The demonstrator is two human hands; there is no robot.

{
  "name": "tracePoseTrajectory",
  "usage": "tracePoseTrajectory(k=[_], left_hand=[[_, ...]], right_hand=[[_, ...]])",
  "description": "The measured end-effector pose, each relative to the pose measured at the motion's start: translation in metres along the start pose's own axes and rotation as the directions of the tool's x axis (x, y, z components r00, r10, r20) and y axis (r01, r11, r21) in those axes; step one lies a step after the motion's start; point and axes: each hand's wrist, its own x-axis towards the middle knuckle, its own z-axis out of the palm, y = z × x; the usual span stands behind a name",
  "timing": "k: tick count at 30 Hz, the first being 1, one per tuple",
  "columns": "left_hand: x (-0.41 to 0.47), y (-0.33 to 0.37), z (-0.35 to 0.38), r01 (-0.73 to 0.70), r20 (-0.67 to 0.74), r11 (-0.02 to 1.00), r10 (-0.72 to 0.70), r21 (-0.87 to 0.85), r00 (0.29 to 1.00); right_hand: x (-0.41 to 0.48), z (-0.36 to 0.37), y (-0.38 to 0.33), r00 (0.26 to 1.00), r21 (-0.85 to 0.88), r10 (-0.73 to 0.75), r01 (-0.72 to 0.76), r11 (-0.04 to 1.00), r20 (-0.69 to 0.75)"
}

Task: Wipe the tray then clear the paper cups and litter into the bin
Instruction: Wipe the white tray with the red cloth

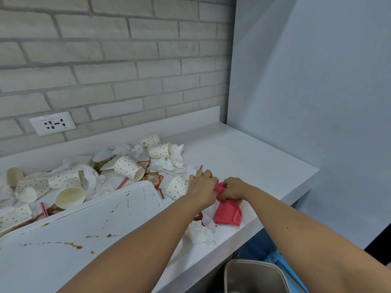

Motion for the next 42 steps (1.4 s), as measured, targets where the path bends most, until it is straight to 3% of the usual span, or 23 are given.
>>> tracePoseTrajectory(k=[5,10,13,16,23,30,34,38,42], left_hand=[[-0.007,-0.012,-0.013,-0.063,-0.132,0.984,0.041,-0.167,0.990],[-0.017,-0.032,-0.030,-0.100,-0.337,0.947,-0.010,-0.305,0.942],[-0.025,-0.049,-0.039,-0.083,-0.443,0.934,-0.087,-0.349,0.892],[-0.036,-0.070,-0.048,-0.064,-0.522,0.926,-0.152,-0.372,0.839],[-0.087,-0.138,-0.063,0.055,-0.530,0.899,-0.304,-0.434,0.791],[-0.173,-0.216,-0.064,0.336,-0.480,0.811,-0.562,-0.479,0.673],[-0.222,-0.256,-0.054,0.495,-0.423,0.708,-0.702,-0.504,0.573],[-0.262,-0.288,-0.038,0.651,-0.341,0.584,-0.812,-0.486,0.474],[-0.285,-0.302,-0.022,0.759,-0.232,0.413,-0.911,-0.504,0.341]], right_hand=[[0.003,-0.011,0.002,0.983,0.199,0.032,0.005,0.980,-0.182],[-0.007,-0.044,-0.020,0.927,0.410,-0.028,0.192,0.892,-0.374],[-0.015,-0.055,-0.051,0.932,0.582,-0.081,0.287,0.761,-0.354],[-0.022,-0.053,-0.088,0.932,0.648,-0.164,0.345,0.679,-0.324],[-0.029,-0.012,-0.172,0.904,0.735,-0.388,0.386,0.557,-0.180],[-0.027,0.038,-0.226,0.905,0.698,-0.424,0.316,0.643,-0.019],[-0.021,0.065,-0.246,0.866,0.607,-0.500,0.400,0.686,-0.006],[-0.014,0.091,-0.261,0.844,0.355,-0.534,0.518,0.779,-0.060],[-0.007,0.114,-0.263,0.786,0.061,-0.616,0.619,0.783,-0.056]])
